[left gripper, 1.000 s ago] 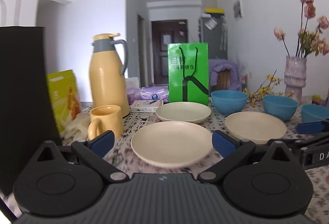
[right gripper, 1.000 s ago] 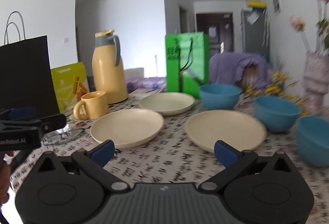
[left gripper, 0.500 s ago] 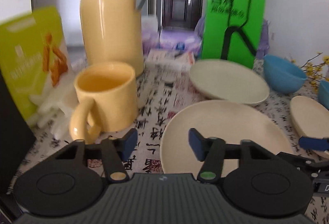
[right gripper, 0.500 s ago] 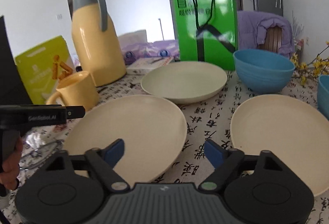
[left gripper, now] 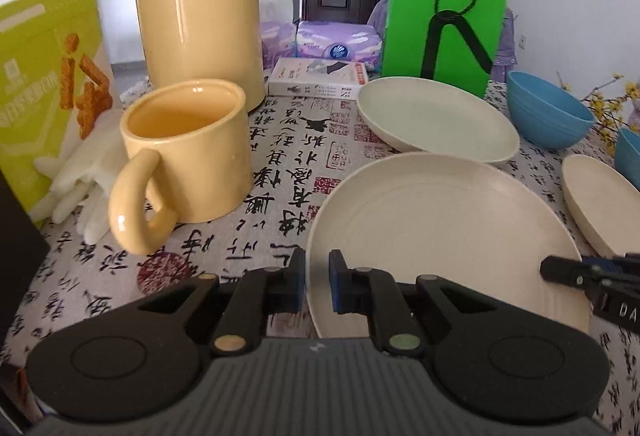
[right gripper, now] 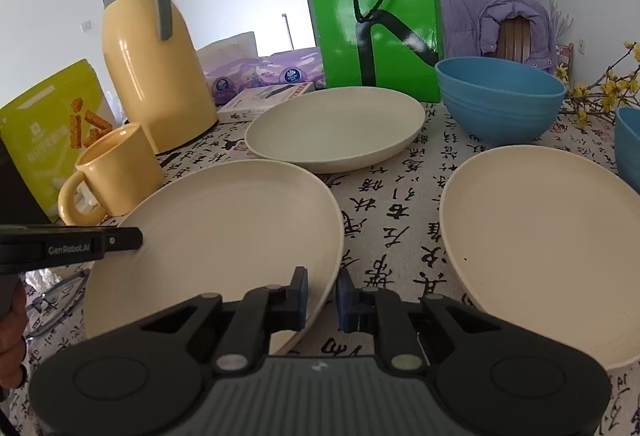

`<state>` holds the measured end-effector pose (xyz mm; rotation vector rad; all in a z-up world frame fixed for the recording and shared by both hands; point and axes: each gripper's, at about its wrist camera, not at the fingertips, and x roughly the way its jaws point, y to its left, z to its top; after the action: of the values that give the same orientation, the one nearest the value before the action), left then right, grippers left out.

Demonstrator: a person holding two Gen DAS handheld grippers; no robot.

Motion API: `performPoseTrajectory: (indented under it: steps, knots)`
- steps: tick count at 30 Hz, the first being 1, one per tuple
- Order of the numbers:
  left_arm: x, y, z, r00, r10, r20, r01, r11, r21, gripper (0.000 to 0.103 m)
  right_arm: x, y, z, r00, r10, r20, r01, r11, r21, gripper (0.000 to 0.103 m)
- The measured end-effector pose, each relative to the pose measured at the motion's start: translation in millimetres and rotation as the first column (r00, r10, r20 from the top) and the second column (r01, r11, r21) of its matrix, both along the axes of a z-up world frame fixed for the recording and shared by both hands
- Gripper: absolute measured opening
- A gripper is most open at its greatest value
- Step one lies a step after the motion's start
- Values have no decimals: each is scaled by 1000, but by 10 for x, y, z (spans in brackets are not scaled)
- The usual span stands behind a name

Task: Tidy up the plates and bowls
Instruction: 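Carry both held cream plates toward the pink suitcase end of the table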

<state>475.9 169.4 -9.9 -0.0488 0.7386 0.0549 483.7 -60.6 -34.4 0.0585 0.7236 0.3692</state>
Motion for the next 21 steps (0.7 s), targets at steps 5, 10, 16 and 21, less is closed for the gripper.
performPoseTrajectory:
  steps: [5,10,16,21]
  knots:
    - [-349,-44,139,1000,17,21,-17,1000,-13,12,-327,-71,155,1000,11,22,-11,1000,10,13]
    - [-900,-147,239,998,33,53,-33,999,-2,13,-819,-159,201,1000,16,18,-17,999,39,13]
    - [-1669,-229,278,993,81,87,-81,997,-10,13,-1501,-251,189,999,49,13,-50,997,66,14]
    - [-2260,-353,312,984,128,122,-125,992,-29,13,-2032,-366,158,997,73,12,-74,994,84,14]
